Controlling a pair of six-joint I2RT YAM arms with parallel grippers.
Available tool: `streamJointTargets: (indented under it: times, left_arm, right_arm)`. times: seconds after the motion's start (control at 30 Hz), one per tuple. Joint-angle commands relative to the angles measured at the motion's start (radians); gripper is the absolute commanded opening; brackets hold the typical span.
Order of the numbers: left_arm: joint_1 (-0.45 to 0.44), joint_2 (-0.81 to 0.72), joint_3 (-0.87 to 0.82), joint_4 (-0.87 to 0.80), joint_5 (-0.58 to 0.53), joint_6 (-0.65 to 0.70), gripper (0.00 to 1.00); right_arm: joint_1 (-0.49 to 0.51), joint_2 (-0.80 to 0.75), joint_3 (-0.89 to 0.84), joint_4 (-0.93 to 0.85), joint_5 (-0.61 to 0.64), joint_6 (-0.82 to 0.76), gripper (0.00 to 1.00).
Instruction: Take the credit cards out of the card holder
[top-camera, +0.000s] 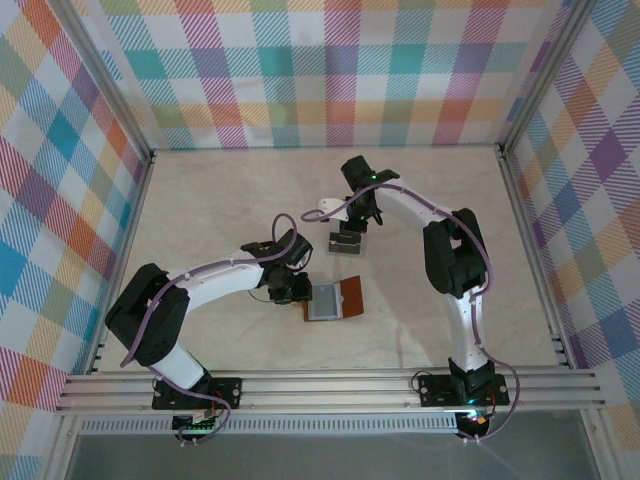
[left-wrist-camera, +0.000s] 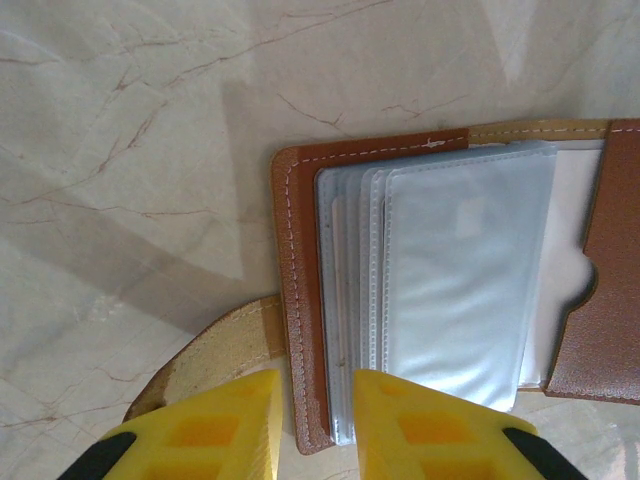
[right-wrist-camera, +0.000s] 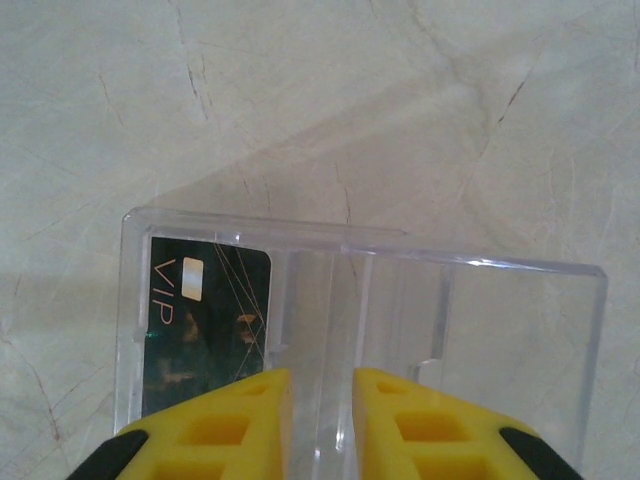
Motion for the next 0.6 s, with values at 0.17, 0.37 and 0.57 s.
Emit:
streamJointTargets:
  times: [0.17,0.37,0.57]
  left_arm:
    - [0.008,-0.017,0.005,-0.012,-0.011,0.006,0.26]
    - [0.008,0.003,0.041,-0.018,-0.016,0.016,0.22]
    - [0.016,0.034,0.068,-0.016,-0.018,0.031,0.17]
  right_arm:
    - [0.009,-0.118,-0.002,0.015,-0.027,0.039,0.28]
    - [0.017,-0.205,-0.030,0.008,-0.068,0.240,0.35]
    - [0.052,-0.335,-0.174,0.122,-0.088,0.678,0.38]
